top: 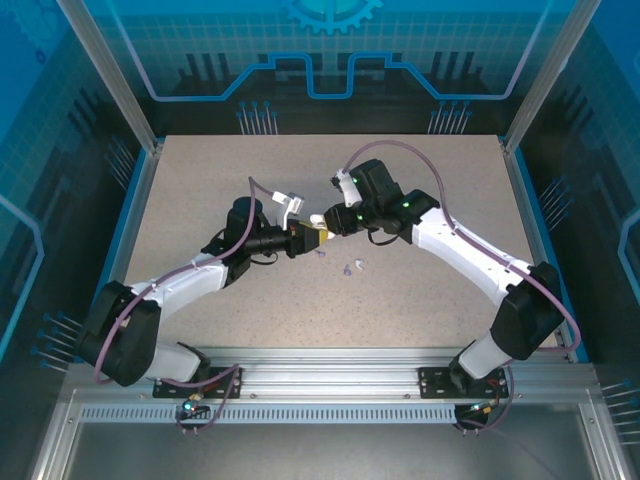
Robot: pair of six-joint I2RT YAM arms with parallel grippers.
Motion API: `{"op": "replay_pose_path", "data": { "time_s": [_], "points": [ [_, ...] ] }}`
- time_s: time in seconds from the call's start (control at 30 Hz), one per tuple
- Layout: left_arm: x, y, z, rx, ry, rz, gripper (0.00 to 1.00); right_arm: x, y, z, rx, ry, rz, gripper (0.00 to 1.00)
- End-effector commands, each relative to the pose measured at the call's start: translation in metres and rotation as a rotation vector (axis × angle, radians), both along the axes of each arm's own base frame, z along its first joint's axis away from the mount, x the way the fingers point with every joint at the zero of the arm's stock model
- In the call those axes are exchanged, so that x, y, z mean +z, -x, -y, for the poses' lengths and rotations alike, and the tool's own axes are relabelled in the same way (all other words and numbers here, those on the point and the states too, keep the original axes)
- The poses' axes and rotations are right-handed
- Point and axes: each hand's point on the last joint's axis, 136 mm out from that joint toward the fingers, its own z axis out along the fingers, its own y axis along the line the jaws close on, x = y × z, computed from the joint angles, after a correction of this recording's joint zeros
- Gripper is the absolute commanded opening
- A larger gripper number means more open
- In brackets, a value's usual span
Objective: Insert wireless bluetooth earbuds into charging case
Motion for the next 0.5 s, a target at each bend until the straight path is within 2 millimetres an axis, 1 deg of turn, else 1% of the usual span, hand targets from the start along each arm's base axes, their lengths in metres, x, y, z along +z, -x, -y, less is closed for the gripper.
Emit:
{"op": "replay_pose_path", "data": {
  "time_s": [0.0, 0.37, 0.47],
  "points": [
    [0.0189, 0.0021, 0.0004, -0.004, 0.019, 0.098, 0.05, 0.0115, 0.0142, -0.0045, 0.029, -0.025, -0.012, 0.27],
    [0.0262, 0.0052, 0.0013, -0.016, 0.023, 0.138, 0.05, 0.0155, 0.0192, -0.0084, 0.053, -0.039, -0.020, 0.30],
    [0.0281, 0.0063, 0.0018, -0.020, 0.023, 0.152, 0.05, 0.0173, 0.0205, -0.0089, 0.060, -0.043, -0.021, 0.32]
  ]
}}
